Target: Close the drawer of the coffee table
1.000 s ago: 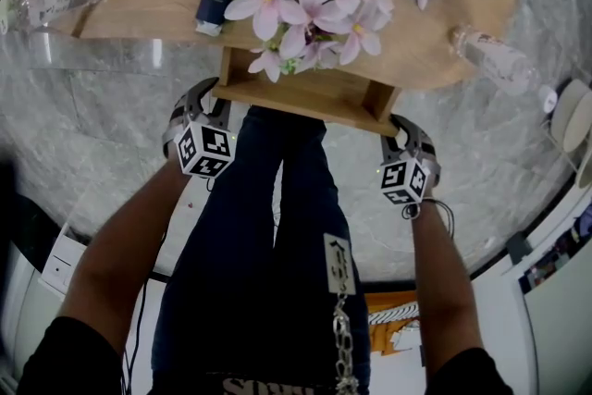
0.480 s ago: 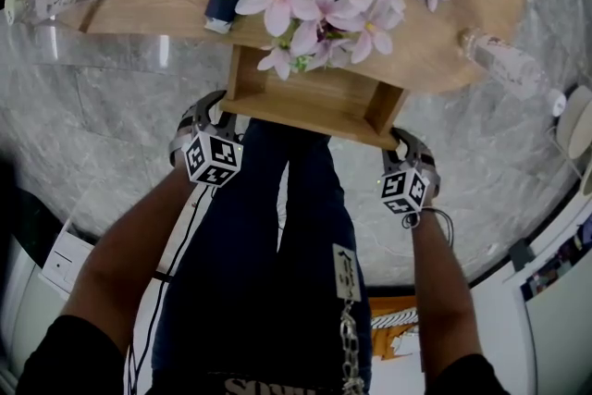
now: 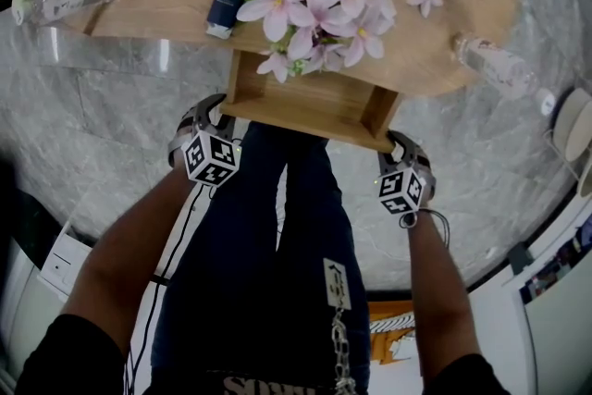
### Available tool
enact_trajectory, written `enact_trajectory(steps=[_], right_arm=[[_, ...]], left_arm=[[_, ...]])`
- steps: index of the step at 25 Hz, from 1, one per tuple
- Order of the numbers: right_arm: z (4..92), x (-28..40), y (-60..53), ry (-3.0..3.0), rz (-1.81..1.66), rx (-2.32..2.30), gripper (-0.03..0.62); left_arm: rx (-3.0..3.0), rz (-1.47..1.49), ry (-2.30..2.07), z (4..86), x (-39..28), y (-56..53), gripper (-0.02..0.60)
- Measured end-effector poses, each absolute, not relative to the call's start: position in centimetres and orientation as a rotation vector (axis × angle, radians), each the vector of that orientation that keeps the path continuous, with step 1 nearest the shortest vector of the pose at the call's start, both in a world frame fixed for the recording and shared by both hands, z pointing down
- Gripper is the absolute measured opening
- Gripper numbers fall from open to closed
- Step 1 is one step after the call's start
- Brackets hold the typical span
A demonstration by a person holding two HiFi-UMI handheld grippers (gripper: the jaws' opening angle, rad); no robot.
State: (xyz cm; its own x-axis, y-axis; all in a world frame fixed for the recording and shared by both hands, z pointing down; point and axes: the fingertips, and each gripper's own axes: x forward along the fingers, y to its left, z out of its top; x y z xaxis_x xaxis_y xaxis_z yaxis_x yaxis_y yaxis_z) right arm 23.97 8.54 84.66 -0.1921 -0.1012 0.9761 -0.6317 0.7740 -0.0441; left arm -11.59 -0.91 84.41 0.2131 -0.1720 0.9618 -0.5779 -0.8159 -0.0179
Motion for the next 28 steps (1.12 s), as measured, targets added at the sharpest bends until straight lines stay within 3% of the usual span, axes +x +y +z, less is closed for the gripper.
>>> enact_trajectory(steps=[12,22,28], right_arm=[[84.0,25.5,2.4,-1.719,0.518,0.66,0.139],[84.1,27.1,-3.5,-1.756,0.521,0.805,0.149],[84.3,28.6,-5.5,-1.701,0.909,1.103,0.171]], left_arm=[[2.158,1.589,-0.735,83.9,-10.1,-6.9,0.118],[2.121,1.311,-0.837,84.2,-8.5,-12.6,0.127],[1.808,0.962,-1.035,84.0,-8.4,-14.7,0.124]])
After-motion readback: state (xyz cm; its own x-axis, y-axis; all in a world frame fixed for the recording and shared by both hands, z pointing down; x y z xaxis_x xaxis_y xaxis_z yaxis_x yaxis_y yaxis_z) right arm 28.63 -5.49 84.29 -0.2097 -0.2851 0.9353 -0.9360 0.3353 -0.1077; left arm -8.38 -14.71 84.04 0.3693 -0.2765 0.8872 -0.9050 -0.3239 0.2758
